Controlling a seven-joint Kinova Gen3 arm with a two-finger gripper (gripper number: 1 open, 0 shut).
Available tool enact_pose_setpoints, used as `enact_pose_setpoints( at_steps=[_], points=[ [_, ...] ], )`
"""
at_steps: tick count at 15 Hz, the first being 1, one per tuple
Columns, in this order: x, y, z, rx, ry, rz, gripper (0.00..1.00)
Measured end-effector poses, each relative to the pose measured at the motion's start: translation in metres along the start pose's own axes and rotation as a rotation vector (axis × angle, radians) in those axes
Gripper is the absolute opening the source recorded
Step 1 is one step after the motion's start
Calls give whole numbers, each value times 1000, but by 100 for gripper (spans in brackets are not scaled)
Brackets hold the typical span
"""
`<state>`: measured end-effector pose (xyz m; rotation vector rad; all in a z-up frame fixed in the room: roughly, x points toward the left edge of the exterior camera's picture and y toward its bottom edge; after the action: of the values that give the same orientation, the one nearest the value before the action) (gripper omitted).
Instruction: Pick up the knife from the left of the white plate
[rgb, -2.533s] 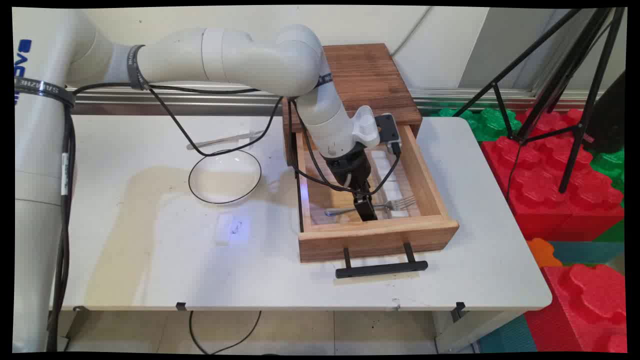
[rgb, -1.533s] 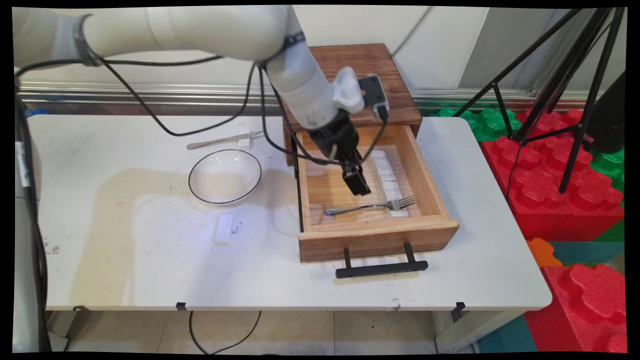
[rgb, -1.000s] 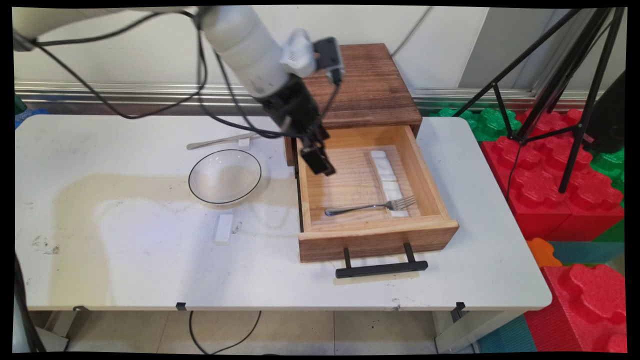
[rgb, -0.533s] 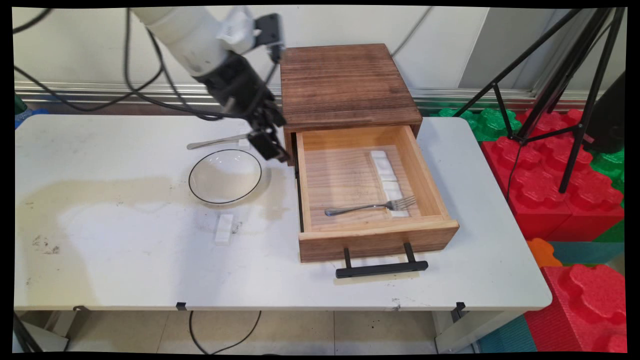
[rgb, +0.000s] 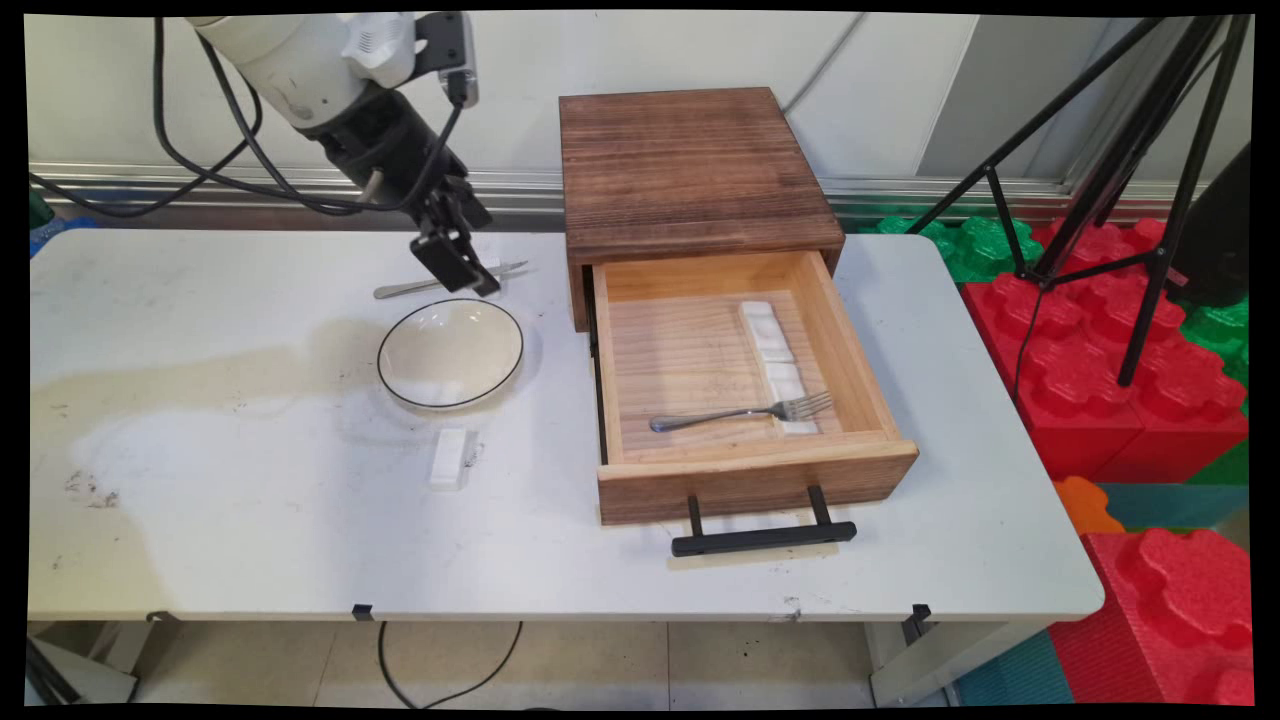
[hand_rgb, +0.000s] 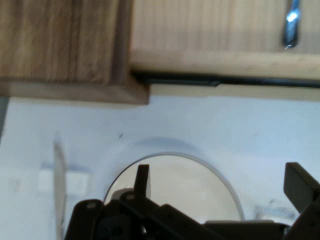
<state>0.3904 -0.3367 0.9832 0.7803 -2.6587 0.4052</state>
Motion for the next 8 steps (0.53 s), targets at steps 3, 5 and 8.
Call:
enact_pose_setpoints(
  at_steps=[3, 5, 8],
  points=[
    [-8, -15, 4, 39, -27, -13, 100],
    [-12, -25, 7, 66, -46, -21, 100],
    [-16, -40, 13, 102, -74, -35, 100]
  ],
)
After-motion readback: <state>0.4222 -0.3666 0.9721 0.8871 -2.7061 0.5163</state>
